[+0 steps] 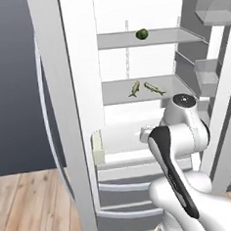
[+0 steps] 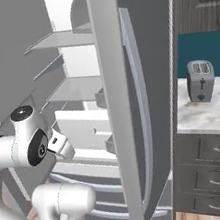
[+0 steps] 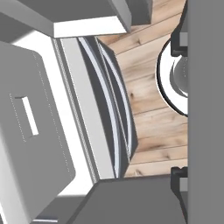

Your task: Gather the potato and avocado from the fridge and place them on a tray on the dining counter. Then gather the fishs from the fridge and place them on the other tray.

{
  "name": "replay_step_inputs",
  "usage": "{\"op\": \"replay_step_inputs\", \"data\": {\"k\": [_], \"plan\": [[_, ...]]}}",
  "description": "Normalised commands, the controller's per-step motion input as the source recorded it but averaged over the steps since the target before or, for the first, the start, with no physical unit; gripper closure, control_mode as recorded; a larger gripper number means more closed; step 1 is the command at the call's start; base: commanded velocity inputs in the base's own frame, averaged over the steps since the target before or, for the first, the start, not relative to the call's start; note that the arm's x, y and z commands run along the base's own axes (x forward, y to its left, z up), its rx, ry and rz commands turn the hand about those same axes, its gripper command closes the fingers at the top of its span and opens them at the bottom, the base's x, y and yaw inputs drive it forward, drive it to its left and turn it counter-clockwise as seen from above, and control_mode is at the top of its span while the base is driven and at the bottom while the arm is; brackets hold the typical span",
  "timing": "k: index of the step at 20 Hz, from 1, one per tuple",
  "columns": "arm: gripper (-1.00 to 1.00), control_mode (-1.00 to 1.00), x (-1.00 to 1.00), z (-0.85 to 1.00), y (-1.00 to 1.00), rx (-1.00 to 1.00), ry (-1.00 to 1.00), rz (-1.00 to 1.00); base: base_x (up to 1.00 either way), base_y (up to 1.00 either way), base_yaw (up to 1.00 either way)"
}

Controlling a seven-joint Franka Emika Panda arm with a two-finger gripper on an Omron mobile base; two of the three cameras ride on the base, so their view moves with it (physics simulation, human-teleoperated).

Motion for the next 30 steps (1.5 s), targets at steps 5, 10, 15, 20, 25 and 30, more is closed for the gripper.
{"op": "replay_step_inputs", "data": {"k": [5,10,15,20,25,30], "plan": [[-1.0,1.0,0.0,0.0,0.0,0.0,0.0,0.0,0.18,0.32,-0.12],[-1.0,1.0,0.0,0.0,0.0,0.0,0.0,0.0,0.25,0.41,-0.15],[-1.0,1.0,0.0,0.0,0.0,0.0,0.0,0.0,0.29,0.03,-0.07],[-1.0,1.0,0.0,0.0,0.0,0.0,0.0,0.0,0.2,0.0,-0.16],[-1.0,1.0,0.0,0.0,0.0,0.0,0.0,0.0,0.16,0.0,-0.13],[-1.0,-1.0,0.0,0.09,0.0,0.0,0.0,-0.07,0.0,0.0,-0.02]]}}
